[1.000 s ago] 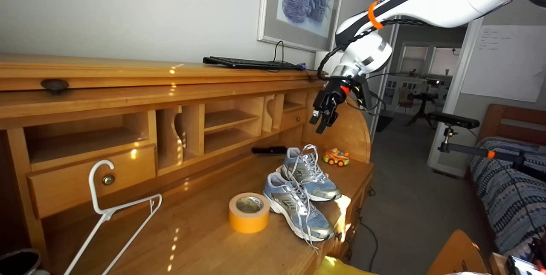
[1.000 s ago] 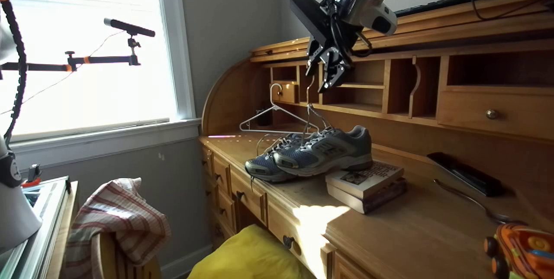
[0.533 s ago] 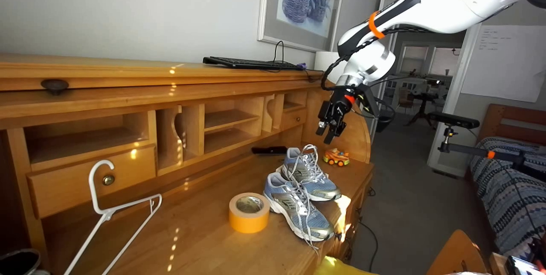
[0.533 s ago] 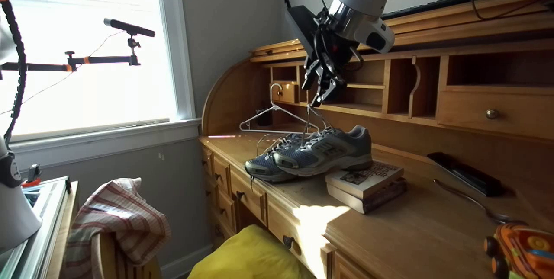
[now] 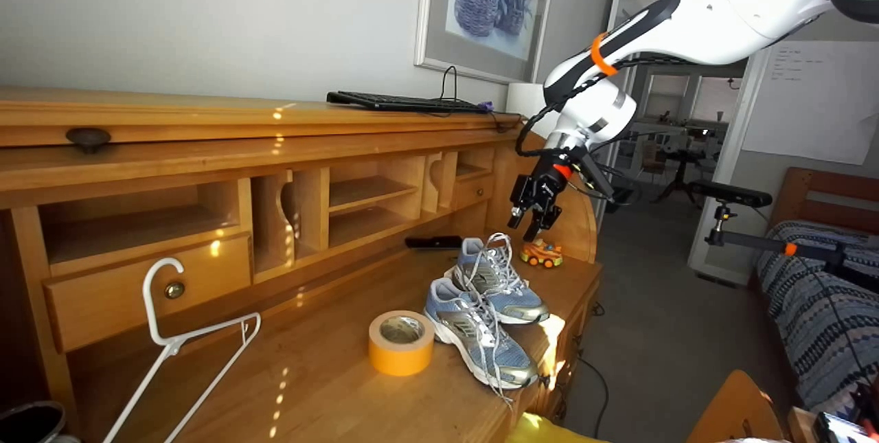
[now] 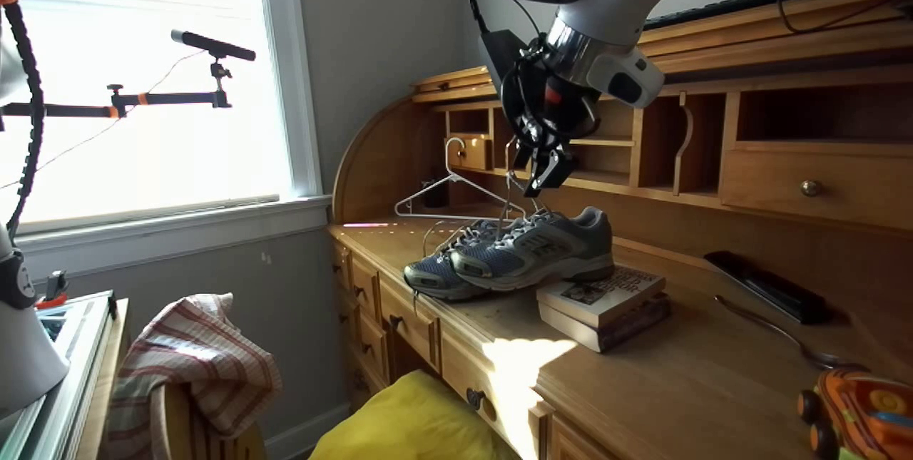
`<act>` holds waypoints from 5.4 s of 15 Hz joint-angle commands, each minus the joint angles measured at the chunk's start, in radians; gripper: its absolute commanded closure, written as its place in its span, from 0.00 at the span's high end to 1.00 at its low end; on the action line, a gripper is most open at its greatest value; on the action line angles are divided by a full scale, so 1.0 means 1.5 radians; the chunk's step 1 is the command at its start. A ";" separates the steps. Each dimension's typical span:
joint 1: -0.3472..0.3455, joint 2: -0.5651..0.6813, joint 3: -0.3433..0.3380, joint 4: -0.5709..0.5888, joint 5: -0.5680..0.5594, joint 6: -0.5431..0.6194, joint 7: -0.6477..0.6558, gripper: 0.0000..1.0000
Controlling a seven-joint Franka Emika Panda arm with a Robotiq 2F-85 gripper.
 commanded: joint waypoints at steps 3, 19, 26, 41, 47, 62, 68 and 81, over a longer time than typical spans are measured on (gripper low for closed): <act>0.005 0.037 0.006 0.021 0.019 0.009 0.054 0.63; 0.004 0.107 0.024 0.113 0.015 -0.010 0.132 0.34; -0.008 0.097 0.029 0.119 0.021 -0.041 0.122 0.00; -0.057 0.052 0.015 0.099 0.065 -0.020 0.085 0.01; -0.069 0.077 0.004 0.111 0.113 -0.006 0.088 0.03; -0.063 0.081 0.011 0.132 0.140 0.009 0.020 0.51; -0.066 0.083 0.004 0.132 0.169 0.012 0.020 0.56; -0.040 0.106 0.011 0.136 0.190 0.039 0.015 0.64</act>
